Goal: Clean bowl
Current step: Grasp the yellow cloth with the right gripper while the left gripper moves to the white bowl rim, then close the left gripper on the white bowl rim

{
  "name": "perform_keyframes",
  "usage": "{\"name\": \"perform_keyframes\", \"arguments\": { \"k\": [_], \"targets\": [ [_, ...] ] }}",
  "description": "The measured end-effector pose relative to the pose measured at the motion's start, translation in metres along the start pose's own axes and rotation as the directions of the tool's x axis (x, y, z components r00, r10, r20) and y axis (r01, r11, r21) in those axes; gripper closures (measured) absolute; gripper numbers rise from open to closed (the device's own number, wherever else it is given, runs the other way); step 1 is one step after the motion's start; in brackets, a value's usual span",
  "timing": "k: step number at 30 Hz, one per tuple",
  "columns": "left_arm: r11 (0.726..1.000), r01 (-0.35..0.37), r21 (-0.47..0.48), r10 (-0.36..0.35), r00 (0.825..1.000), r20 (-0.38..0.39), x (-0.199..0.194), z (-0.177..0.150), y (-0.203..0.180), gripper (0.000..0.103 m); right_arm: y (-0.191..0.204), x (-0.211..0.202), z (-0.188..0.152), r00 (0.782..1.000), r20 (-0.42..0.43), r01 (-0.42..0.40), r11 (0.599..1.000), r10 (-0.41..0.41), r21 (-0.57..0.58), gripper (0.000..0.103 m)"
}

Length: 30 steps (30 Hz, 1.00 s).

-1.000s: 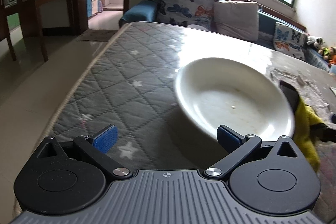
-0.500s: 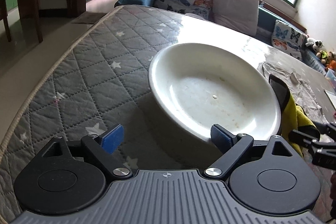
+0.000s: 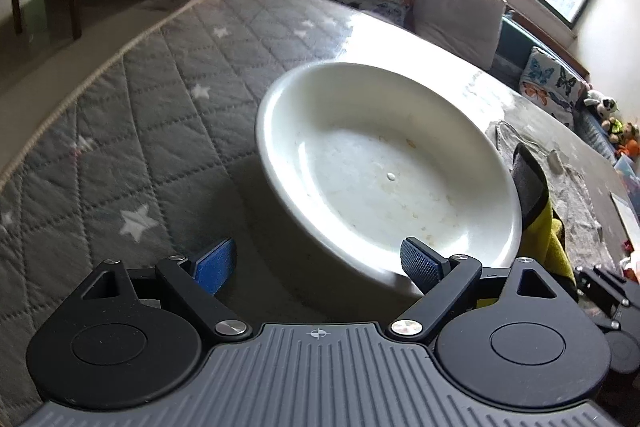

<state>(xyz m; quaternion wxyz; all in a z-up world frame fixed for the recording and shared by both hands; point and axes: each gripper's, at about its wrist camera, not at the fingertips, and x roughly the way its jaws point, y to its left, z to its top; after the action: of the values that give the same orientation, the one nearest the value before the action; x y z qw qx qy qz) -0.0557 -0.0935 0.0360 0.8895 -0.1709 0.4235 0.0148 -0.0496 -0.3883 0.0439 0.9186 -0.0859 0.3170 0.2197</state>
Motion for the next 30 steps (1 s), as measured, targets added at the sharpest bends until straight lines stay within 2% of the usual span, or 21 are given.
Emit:
{"name": "perform_keyframes", "arguments": {
  "k": [10,16,22,26,28,30],
  "targets": [
    [0.998,-0.032,-0.054,0.033,0.999,0.012,0.009,0.0,-0.011,0.016,-0.001,-0.007,-0.004,1.0,0.022,-0.016,1.0,0.016,0.027,0.074],
    [0.996,-0.061,-0.068,0.063,0.998,0.022,0.01,-0.002,-0.015,0.016,-0.003,-0.007,-0.002,0.999,0.03,-0.016,0.999,0.015,0.037,0.074],
    [0.993,-0.085,-0.078,0.087,0.996,0.027,0.01,-0.004,-0.019,0.016,-0.004,-0.003,0.001,0.999,0.037,-0.018,0.999,0.016,0.041,0.064],
    [0.991,-0.103,-0.085,0.106,0.994,0.03,0.009,-0.004,-0.022,0.016,-0.004,0.002,0.002,0.999,0.032,-0.015,0.999,0.014,0.051,0.064],
    [0.99,-0.112,-0.089,0.116,0.993,0.032,0.009,-0.005,-0.024,0.017,-0.004,0.003,0.002,0.999,0.03,-0.014,0.999,0.012,0.05,0.068],
    [0.989,-0.124,-0.085,0.128,0.991,0.035,0.009,-0.005,-0.025,0.023,-0.004,0.002,0.002,0.999,0.034,-0.012,0.999,0.01,0.046,0.071]
  ]
}}
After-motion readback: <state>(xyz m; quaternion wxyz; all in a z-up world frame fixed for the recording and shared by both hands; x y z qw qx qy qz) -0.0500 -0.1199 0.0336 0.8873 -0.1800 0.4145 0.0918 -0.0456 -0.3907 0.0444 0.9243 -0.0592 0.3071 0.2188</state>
